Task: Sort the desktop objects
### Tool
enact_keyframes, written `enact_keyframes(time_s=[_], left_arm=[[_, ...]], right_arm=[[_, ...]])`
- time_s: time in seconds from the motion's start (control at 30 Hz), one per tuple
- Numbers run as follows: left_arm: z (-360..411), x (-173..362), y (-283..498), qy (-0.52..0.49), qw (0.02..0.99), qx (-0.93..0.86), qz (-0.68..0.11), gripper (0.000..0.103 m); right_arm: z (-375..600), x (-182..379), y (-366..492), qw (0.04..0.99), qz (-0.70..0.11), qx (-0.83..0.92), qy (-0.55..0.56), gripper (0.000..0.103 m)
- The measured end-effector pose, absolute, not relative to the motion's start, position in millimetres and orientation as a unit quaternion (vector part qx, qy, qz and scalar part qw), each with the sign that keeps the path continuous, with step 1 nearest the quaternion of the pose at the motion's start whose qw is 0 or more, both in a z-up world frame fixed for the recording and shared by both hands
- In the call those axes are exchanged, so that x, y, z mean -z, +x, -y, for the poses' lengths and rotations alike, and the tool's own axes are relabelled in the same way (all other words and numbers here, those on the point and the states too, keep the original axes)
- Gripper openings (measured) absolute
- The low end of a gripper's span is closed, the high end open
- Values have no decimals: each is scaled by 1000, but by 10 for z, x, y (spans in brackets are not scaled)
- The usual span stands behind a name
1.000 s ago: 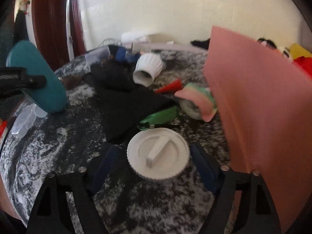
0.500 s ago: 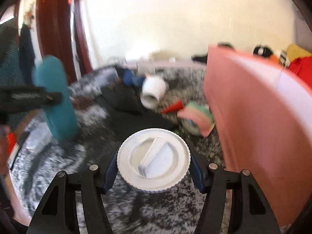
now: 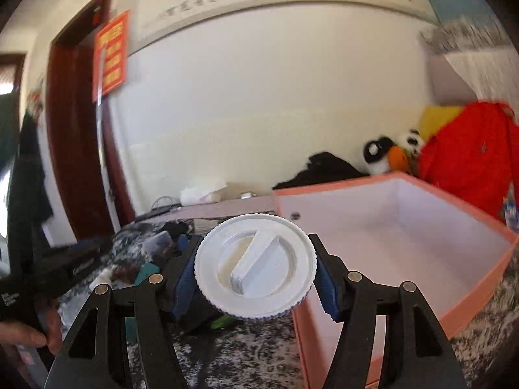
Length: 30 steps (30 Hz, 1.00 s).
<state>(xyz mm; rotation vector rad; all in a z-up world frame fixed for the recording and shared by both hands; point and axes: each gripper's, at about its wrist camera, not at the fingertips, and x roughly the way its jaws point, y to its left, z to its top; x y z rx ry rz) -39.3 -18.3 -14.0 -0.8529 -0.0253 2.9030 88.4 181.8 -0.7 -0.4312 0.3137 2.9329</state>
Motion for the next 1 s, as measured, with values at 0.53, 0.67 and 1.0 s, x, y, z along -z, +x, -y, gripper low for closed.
enact_keyframes(time_s=[0.53,0.67,1.0], left_arm=[[-26,1106,-856,-409,5,-909,-72,101],[-23,1368,-1012,-475,0,-878,-62,101],[4,879,-734,-398,23,-917,-17,67]], right_arm=[[-2091,-10,977,69,-144,-976,-150,66],[-2130,2,993,79,-145,-976,-145,66],[-2183,-30,1042,85,-153,-976,-127,66]])
